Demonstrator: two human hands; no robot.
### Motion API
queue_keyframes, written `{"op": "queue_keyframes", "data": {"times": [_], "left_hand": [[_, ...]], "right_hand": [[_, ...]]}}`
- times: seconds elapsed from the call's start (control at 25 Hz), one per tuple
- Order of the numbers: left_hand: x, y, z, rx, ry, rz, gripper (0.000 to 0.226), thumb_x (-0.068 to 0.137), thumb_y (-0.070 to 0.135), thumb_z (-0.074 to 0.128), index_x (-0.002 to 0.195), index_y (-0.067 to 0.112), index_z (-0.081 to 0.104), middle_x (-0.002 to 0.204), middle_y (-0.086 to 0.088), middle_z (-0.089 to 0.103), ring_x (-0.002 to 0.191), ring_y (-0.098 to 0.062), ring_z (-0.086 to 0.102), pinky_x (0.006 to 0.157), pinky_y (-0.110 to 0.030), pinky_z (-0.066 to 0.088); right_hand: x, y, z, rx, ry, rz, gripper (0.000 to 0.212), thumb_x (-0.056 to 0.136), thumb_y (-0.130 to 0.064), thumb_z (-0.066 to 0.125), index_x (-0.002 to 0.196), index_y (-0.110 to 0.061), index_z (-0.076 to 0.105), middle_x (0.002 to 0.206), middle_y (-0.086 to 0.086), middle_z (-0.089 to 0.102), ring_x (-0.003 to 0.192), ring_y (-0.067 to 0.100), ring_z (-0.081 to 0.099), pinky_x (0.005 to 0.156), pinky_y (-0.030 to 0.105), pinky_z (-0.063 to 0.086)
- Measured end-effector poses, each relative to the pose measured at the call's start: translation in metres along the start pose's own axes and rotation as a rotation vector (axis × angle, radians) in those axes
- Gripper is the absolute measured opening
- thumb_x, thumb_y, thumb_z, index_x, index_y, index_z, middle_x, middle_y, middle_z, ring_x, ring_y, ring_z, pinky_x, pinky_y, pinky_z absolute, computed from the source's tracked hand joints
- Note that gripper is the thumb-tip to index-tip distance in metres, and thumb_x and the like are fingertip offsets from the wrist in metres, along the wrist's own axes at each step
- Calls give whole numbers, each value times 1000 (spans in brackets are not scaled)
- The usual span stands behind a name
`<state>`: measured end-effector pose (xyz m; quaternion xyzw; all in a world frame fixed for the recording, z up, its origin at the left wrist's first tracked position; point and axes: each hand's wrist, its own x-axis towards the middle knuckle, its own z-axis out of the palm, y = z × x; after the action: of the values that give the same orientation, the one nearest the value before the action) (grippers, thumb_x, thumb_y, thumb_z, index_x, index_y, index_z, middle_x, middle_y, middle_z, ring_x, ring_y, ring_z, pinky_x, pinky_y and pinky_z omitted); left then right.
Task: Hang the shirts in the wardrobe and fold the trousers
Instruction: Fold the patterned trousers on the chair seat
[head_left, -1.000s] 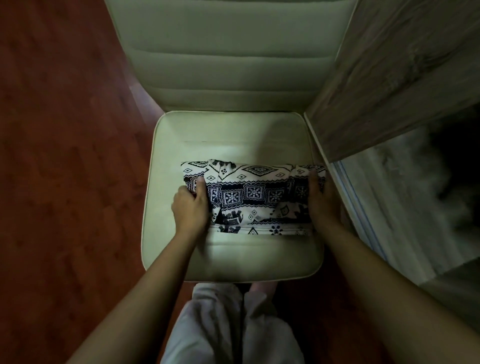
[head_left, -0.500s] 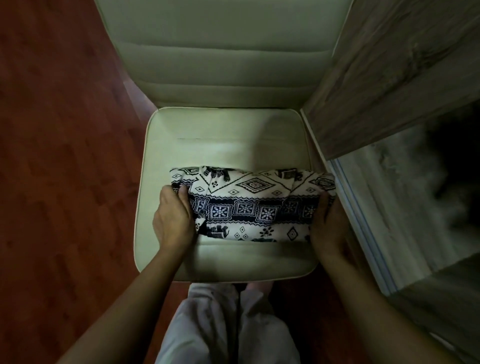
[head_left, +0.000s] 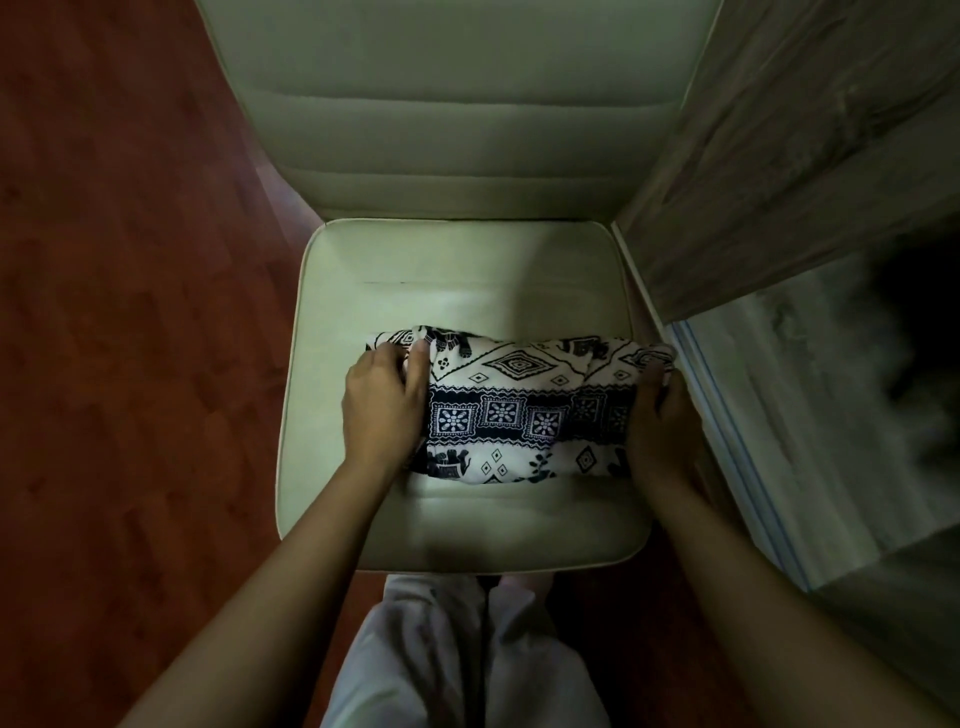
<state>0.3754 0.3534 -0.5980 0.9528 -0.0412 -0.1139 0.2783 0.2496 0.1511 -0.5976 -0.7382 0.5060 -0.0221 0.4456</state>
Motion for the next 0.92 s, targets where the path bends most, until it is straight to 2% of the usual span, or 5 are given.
{"op": "queue_keyframes", "data": {"times": [0.16,0.28,0.56,0.76,0.92], "left_hand": [[4,11,0,180,71,44,21,99,20,37,100,4,50,90,-24,61,80,-44,56,60,-41,32],[13,-6,-15,201,87,-106,21,100,19,33,106,2,43,91,-34,62,81,-50,58,63,-48,38],[-14,16,2,17,12,16,42,98,45,33,76,13,50,82,-16,61,76,-35,56,62,-32,30],[-3,28,10,56,41,-93,34,101,38,29,96,9,44,91,-21,63,80,-42,56,62,-35,30],[6,-5,1,160,68,-150,32,101,36,25,99,7,38,92,-30,61,80,-49,56,61,-41,29]], "right_hand": [[9,-4,1,-42,88,-14,46,102,-32,24,128,-4,50,123,18,58,112,31,55,87,30,39],[25,7,-10,-33,156,29,40,103,-23,25,117,2,53,118,23,59,105,30,56,78,24,34],[25,19,-11,-2,-72,-13,45,101,-35,25,123,-3,47,119,18,58,101,24,55,81,29,38],[25,13,-13,30,-12,-23,42,103,-27,24,125,-3,49,113,9,57,100,15,51,80,19,36],[34,8,-8,3,88,27,42,103,-26,23,118,2,52,119,20,59,107,29,56,82,23,37]]}}
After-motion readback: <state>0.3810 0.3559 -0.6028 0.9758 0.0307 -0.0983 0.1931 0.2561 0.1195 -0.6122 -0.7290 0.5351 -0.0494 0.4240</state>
